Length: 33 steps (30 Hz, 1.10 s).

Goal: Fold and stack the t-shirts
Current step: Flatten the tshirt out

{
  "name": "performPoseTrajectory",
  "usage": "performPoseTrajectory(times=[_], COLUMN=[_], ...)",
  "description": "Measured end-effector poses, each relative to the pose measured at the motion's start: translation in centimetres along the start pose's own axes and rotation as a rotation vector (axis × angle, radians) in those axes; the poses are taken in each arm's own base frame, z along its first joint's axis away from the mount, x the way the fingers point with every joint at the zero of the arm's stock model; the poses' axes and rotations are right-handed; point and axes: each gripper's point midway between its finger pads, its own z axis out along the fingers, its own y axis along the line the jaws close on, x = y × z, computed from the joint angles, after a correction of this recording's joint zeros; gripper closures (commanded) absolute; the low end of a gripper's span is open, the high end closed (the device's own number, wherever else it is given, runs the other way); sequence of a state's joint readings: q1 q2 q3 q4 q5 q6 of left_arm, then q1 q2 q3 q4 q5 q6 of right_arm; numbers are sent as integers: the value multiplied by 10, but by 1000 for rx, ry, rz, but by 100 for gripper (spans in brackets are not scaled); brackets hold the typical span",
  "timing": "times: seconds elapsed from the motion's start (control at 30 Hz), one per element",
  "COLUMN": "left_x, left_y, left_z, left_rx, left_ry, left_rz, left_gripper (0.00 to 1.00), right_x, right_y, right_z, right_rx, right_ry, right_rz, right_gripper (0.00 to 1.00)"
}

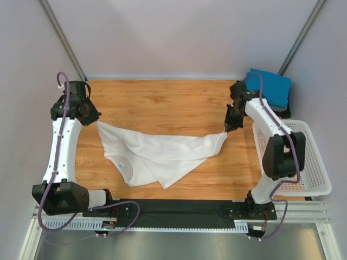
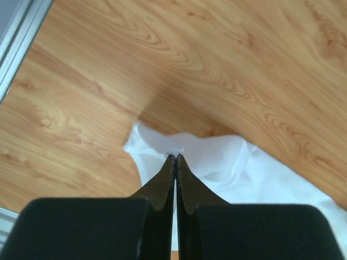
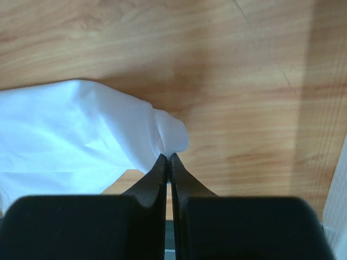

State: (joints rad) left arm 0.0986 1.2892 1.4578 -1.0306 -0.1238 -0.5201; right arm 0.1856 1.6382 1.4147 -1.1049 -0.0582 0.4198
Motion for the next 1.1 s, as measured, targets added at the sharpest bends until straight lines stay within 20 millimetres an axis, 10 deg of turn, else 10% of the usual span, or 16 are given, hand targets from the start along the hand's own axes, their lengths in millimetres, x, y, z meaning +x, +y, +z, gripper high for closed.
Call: performPoseTrajectory(times=[0.17,0.3,0.4,0.57,0.83,1.1], left_x=[17,22,26,32,30,31], left_y=[16,23,25,27,24,25], left_z=[29,51,68,81,86,89], left_rx=[-75,-119,-139,-149,-135,-140], left_ry=[9,6,19,30,13,11], left_rz=[-17,-20,-19,-18,-29,-37], left_gripper=[100,100,100,100,100,100], right_x=[-53,-74,-77,-74,64,156], right_y=[14,20,21,49,163,173], right_z=[54,80,79,35,-71,-18], right_rx=[40,52,64,47,-242,-175], right_ry=[-16,-26,-38,-158,-301,-105], right_rz=[-28,-42,-56,-102,-322,-361], right_gripper=[91,29,11,8,18,22])
